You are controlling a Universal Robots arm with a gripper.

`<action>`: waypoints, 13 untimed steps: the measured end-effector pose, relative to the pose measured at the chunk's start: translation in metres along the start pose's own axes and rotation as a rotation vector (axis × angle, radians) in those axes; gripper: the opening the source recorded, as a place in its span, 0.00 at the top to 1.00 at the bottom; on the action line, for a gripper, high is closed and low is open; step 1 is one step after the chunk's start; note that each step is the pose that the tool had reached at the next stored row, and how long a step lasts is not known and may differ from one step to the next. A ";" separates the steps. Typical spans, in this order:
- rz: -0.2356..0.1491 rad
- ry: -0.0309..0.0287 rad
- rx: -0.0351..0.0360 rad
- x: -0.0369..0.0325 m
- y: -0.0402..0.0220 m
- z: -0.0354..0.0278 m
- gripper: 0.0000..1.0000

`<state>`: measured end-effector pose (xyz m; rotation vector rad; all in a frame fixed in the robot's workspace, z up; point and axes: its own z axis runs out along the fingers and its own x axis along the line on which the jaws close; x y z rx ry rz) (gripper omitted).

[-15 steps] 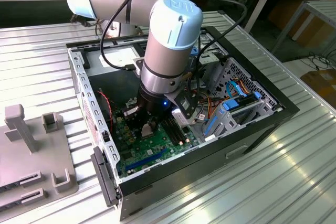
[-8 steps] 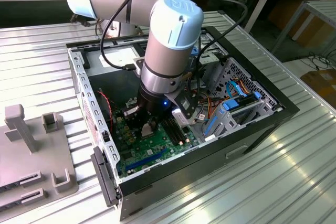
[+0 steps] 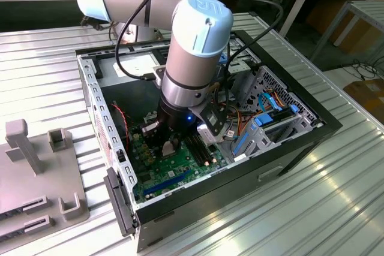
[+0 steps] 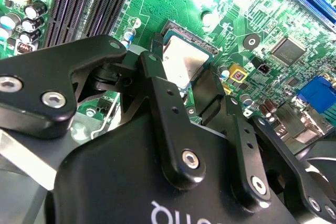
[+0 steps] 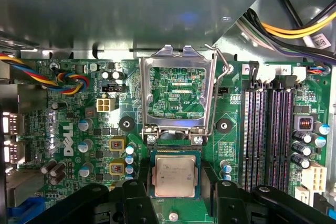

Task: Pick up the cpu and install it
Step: 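Place the cpu into insertion slot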

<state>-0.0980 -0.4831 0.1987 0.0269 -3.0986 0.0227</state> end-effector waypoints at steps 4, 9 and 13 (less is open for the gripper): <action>0.000 0.0006 0.0001 0.0010 -0.0002 0.0001 0.53; 0.000 -0.0001 0.0000 0.0005 -0.0003 -0.0005 0.53; 0.000 -0.0009 0.0001 0.0006 -0.0003 -0.0004 0.53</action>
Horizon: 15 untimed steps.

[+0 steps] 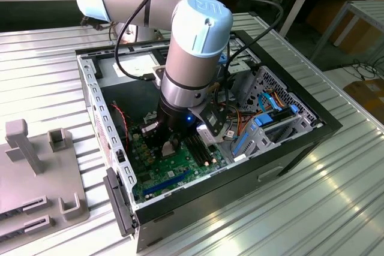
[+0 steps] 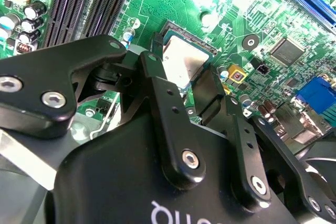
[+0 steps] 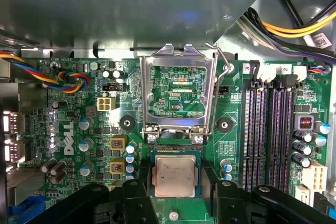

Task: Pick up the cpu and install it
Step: 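Place the cpu into insertion slot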

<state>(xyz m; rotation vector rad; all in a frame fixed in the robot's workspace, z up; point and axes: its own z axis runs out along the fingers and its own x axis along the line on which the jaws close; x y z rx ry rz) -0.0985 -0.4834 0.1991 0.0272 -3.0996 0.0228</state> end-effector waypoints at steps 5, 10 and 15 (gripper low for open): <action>0.000 0.0002 0.0001 -0.0002 0.0000 0.0003 0.53; 0.000 -0.0001 0.0000 -0.0023 0.0000 0.0013 0.40; 0.000 -0.0002 0.0001 -0.0024 0.0000 0.0014 0.40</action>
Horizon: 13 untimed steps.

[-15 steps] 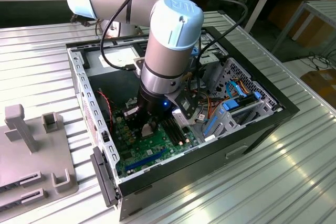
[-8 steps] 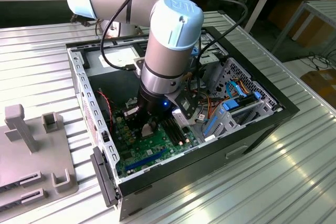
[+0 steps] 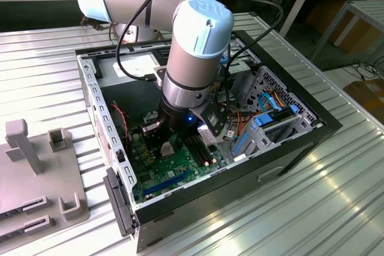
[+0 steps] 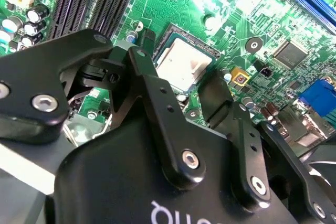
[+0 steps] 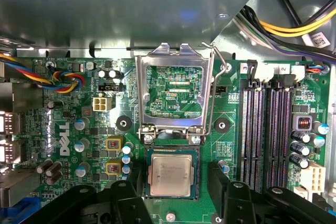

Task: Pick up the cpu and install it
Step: 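Place the cpu into insertion slot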

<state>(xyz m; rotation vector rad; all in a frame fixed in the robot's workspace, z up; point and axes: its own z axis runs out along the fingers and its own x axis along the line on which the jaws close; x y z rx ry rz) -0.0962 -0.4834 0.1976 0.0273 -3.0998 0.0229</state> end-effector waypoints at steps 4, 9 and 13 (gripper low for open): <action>0.000 -0.0002 -0.0003 0.0013 0.0001 0.0002 0.40; 0.001 -0.0001 0.0000 0.0013 0.0000 0.0001 0.40; 0.001 -0.0003 -0.0002 0.0011 0.0000 0.0003 0.40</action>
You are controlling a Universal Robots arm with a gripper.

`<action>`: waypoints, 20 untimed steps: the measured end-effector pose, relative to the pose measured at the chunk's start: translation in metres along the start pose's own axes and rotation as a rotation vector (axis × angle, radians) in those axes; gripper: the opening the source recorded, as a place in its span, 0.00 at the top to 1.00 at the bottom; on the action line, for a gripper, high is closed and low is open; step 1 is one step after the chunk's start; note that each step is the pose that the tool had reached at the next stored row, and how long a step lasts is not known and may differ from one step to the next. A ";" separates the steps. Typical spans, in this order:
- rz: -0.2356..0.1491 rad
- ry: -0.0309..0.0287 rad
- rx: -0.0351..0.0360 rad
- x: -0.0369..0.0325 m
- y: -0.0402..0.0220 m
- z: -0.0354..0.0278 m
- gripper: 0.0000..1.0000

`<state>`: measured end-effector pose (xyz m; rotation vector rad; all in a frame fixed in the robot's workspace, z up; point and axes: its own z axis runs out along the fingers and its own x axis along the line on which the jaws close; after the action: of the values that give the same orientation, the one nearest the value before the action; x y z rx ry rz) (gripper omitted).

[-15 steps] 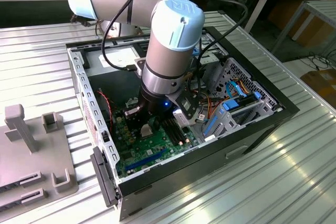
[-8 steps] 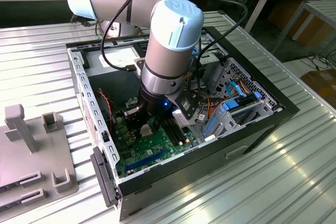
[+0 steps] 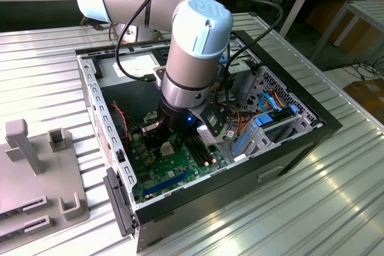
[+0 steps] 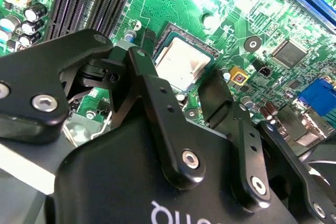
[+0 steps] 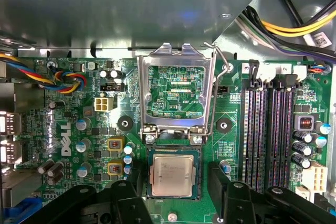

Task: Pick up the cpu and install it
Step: 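Place the cpu into insertion slot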

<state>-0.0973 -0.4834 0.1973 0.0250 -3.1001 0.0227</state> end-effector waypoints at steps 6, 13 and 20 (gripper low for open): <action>0.000 0.0000 0.0001 0.0000 0.0000 0.0000 0.40; 0.000 0.0000 0.0001 0.0000 0.0000 0.0001 0.48; 0.000 0.0000 0.0001 -0.0010 0.0000 0.0001 0.48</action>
<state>-0.0963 -0.4834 0.1972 0.0247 -3.1001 0.0228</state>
